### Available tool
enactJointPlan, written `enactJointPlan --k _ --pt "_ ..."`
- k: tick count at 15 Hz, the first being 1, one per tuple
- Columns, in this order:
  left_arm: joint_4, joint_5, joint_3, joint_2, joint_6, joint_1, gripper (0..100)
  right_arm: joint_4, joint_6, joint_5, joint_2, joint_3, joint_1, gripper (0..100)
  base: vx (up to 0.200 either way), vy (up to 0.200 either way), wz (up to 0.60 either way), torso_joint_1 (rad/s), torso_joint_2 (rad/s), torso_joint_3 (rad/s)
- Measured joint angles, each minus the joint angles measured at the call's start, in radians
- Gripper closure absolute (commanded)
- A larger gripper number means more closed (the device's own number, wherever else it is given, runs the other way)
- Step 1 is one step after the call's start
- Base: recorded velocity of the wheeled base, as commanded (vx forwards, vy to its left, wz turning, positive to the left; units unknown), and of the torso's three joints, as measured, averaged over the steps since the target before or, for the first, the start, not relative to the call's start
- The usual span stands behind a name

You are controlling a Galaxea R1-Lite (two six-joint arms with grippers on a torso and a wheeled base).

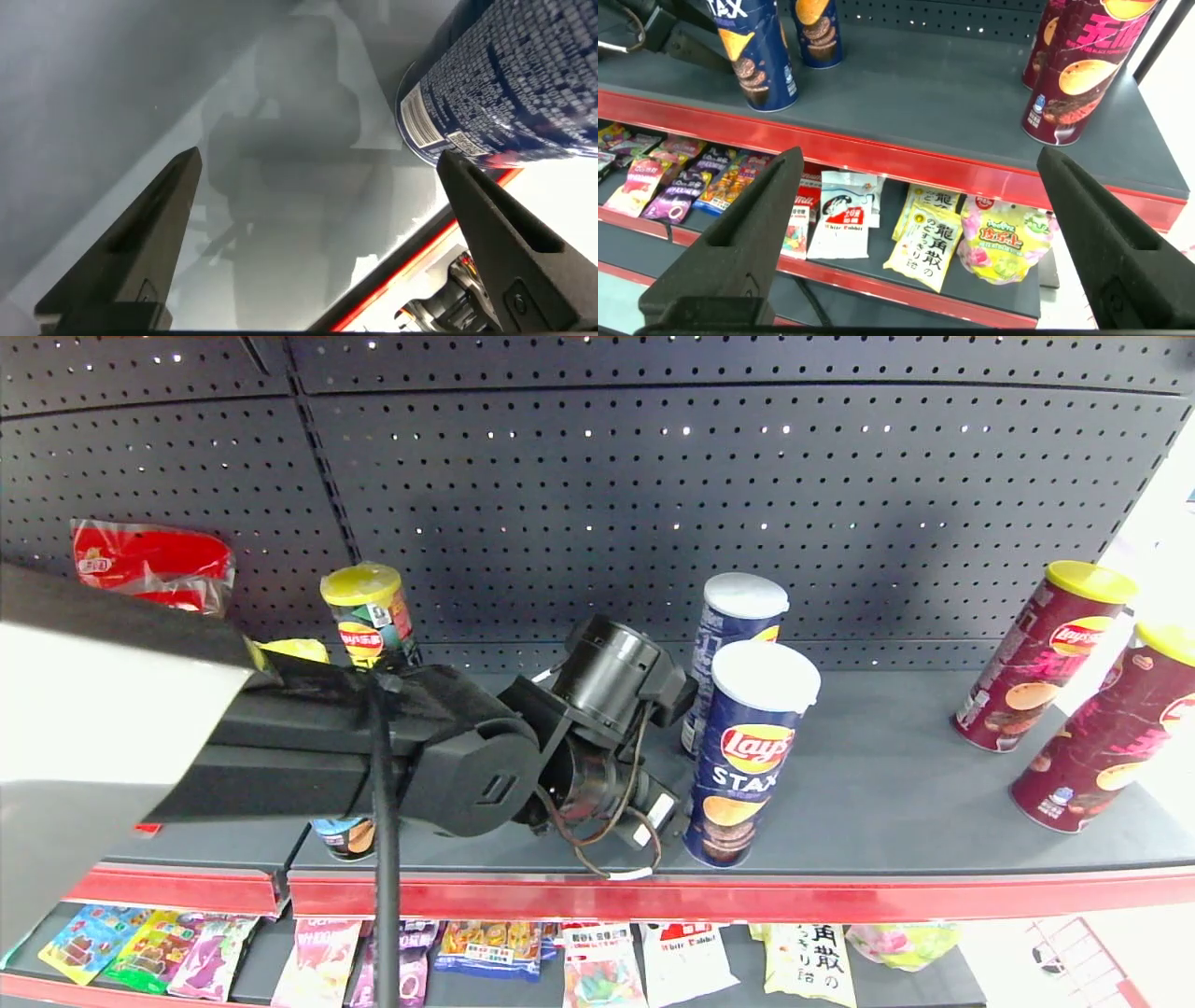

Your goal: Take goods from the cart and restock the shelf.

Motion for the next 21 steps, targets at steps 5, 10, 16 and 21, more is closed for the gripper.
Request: enactJointPlan --k 5,10,16,21 --pt "0.000 0.000 -0.002 0.006 -0.002 0.000 0 0.000 0.008 0.000 0.000 0.005 0.000 0 0.000 0.000 0.00 0.000 0.00 0.000" --pt "0.005 -0.002 0.070 -0.078 -0.031 0.009 0 0.000 0.008 0.000 0.003 0.006 0.000 0 0.000 0.000 0.00 0.000 0.00 0.000" --pt "0.052 -0.008 0.281 -0.371 -0.036 0.011 0 0.000 0.006 0.000 0.015 0.019 0.000 0 0.000 0.000 0.00 0.000 0.00 0.000" --pt "0.244 0.030 0.533 -0.857 -0.038 0.101 0 0.000 0.007 -0.051 0.103 -0.016 -0.090 0 0.000 0.000 0.00 0.000 0.00 0.000"
